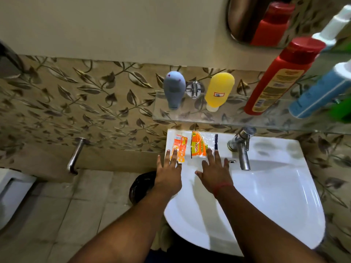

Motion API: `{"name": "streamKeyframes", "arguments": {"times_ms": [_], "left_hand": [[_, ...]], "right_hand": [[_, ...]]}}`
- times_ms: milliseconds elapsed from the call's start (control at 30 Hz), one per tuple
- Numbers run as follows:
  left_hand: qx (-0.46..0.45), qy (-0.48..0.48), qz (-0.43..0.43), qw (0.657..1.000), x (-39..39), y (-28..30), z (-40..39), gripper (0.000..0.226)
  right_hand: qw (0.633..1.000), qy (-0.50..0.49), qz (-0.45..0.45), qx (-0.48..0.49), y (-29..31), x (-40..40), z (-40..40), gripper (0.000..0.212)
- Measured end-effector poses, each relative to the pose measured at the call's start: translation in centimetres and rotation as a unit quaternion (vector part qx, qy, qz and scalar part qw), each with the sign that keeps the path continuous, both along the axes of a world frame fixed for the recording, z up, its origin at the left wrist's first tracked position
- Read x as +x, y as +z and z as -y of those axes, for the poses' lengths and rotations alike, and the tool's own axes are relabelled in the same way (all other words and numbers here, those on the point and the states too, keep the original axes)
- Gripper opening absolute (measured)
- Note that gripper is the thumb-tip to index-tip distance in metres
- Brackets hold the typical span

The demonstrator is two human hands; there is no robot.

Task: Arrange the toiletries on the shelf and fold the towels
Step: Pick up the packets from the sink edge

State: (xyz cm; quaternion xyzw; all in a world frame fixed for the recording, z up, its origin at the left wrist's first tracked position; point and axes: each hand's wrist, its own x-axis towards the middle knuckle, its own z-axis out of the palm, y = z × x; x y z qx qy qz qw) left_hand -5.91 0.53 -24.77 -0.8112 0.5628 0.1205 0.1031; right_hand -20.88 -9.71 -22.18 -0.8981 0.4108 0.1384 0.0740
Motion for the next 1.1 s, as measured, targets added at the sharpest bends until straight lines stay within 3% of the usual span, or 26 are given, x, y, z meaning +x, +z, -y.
{"name": "streamKeyframes", "arguments": {"times_ms": [200, 300, 367, 433, 533, 633, 733, 867, 967, 1100], "left_hand": [[-0.028, -0.022, 0.002, 0.999, 0.8, -0.1, 0.3, 0.064], [-0.083, -0.028, -0.036, 0.996, 0.7, 0.1, 0.1, 0.058], [-0.15, -0.011, -0.091, 0.984, 0.6, 0.9, 0.3, 0.052], [-0.217, 0.044, -0.147, 0.964, 0.4, 2.4, 0.7, 0.041], [-0.286, 0.184, -0.209, 0.917, -0.4, 4.8, 1.2, 0.016], [-0.37, 0.29, -0.244, 0.848, -0.9, 7.0, 1.2, 0.013], [-0.416, 0.325, -0.236, 0.816, -0.5, 8.2, 0.4, 0.023], [-0.448, 0.426, -0.264, 0.74, 0.7, 8.5, -3.4, 0.058], [-0.444, 0.478, -0.224, 0.724, 2.5, 7.1, -8.3, 0.045], [-0.41, 0.553, -0.169, 0.706, 6.7, 1.2, -15.4, 0.024]], "right_hand": [[1.0, 0.022, -0.001, -0.017, -0.6, 0.8, 1.1, 0.062], [0.998, 0.038, 0.035, -0.04, -0.8, 0.7, 1.5, 0.054], [0.991, 0.071, 0.088, -0.073, -0.6, 0.7, 1.8, 0.037], [0.978, 0.086, 0.17, -0.082, 0.5, 0.8, 2.0, 0.022], [0.963, 0.031, 0.265, -0.037, 2.7, 1.3, 2.1, 0.027], [0.932, 0.016, 0.359, 0.047, 4.2, 2.4, 1.9, 0.03], [0.89, -0.014, 0.439, 0.121, 5.5, 3.9, 1.6, 0.037], [0.857, -0.052, 0.47, 0.207, 6.1, 6.3, -0.9, 0.049], [0.844, -0.049, 0.468, 0.259, 5.8, 7.6, -4.4, 0.044], [0.869, -0.008, 0.416, 0.266, 5.0, 9.9, -9.3, 0.031]]}}
